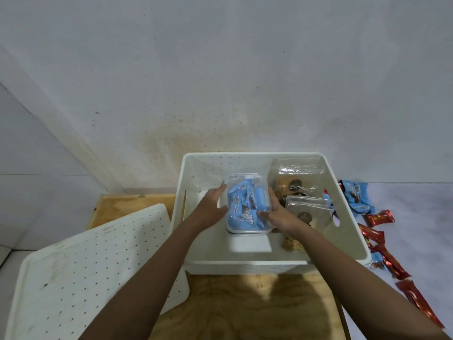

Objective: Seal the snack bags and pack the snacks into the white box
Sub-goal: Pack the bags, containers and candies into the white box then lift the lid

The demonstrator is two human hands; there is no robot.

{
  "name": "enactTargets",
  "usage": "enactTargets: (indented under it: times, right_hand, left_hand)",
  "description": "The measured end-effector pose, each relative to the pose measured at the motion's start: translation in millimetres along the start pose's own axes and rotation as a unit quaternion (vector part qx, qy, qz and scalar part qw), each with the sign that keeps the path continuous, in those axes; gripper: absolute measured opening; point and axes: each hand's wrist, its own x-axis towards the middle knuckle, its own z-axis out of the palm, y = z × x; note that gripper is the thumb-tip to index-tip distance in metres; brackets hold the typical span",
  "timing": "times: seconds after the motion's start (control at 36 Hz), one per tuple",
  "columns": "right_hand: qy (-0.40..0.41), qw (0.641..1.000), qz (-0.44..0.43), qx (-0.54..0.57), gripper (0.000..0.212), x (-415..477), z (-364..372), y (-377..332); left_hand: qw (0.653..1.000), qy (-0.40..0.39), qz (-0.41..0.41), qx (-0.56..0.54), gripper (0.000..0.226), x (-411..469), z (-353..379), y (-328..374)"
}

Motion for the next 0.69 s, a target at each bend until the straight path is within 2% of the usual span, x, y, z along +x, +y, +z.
enactTargets:
  times: [0.08,0.11,0.17,0.25,0.36,0.53,0.69]
  right_hand:
    - [0.01,1.0,0.011,-0.011,0.075,1,3,-2]
    - [0.014,1.0,0.015,-0.018,0.073,1,4,-2]
    - [0.025,0.999,0.018,-0.028,0.067,2,7,-6]
    - [0.039,0.998,0.038,-0.028,0.072,6,14,-10]
    - [0.047,0.997,0.058,-0.015,0.076,9,27,-18]
    - [0.04,0.997,0.072,0.004,0.08,15,42,-28]
    - [0.037,0.997,0.068,0.018,0.081,20,63,-40]
  left_hand:
    - [0.98,0.134,0.097,0.11,0.056,-12,-26,-5]
    - [0.972,0.176,0.103,0.12,0.055,-16,-35,-10]
    - [0.967,0.223,0.058,0.104,0.056,-22,-51,-23]
    - [0.981,0.188,-0.042,0.03,0.059,-27,-62,-41]
    - [0.985,0.171,-0.007,-0.011,0.028,-31,-58,-43]
    - [0.985,0.169,-0.015,-0.028,0.045,-30,-54,-42]
    - [0.983,0.174,-0.025,-0.043,0.043,-28,-51,-44]
